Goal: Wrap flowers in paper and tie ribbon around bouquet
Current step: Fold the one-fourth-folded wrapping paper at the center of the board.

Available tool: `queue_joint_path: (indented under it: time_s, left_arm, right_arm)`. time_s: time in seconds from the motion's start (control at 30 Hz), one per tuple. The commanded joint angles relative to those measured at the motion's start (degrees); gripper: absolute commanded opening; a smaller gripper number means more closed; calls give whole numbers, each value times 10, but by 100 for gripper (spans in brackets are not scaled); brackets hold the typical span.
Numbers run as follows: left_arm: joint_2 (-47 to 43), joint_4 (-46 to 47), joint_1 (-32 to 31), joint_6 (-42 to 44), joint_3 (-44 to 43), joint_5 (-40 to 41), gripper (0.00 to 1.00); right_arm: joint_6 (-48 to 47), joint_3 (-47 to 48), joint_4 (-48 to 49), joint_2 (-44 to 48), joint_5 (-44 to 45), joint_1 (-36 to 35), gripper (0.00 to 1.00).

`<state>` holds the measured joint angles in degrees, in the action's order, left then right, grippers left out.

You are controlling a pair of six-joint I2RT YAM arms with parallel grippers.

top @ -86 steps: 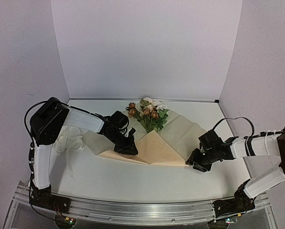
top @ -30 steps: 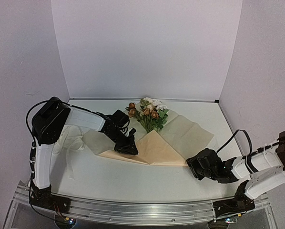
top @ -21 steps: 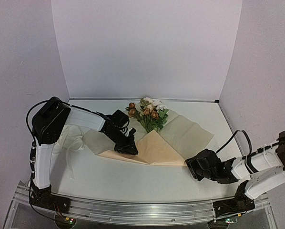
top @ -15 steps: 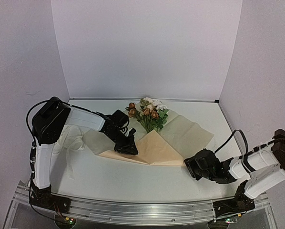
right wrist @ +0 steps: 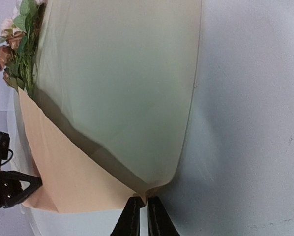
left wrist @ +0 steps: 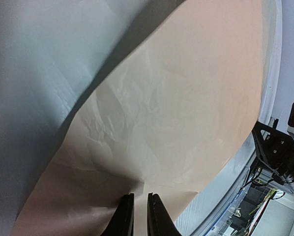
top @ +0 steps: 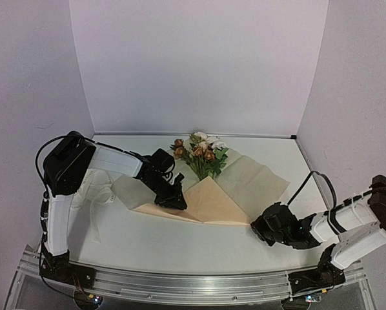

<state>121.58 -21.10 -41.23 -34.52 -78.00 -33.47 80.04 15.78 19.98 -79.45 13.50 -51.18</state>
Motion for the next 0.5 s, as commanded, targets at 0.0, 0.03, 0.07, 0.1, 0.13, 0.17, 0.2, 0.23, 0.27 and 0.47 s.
queue_joint_path:
  time_s: [0.0,0.03,0.07,0.1,0.13,0.17,0.2,0.23,0.27,0.47]
  left_arm:
    - [20,-24,3,10,1,42,13]
    - [18,-23,3,12,1,42,13]
    - [15,-23,3,13,1,41,14]
    - [12,-22,3,16,0,41,14]
    - [10,-22,3,17,0,41,14]
    - [7,-22,3,18,-1,42,14]
    - [6,-21,3,19,-1,43,14]
    - [4,-21,3,20,-2,44,14]
    - [3,-21,3,22,-3,44,14]
    - [-23,1,1,30,0,38,21]
  right_arm:
    - [-60,34,-85,23,-11,-2,0]
    - [-71,43,-105,32,-10,-2,0]
    - [-83,53,-127,42,-7,-2,0]
    - [-94,61,-156,53,-4,-2,0]
    - [-106,70,-172,60,0,-2,0]
    - [-117,76,-189,67,5,-2,0]
    - [-123,83,-207,72,8,-2,0]
    - [-129,90,-220,75,10,-2,0]
    - [-136,95,-223,77,9,-2,0]
    - [-177,146,-305,81,-4,-2,0]
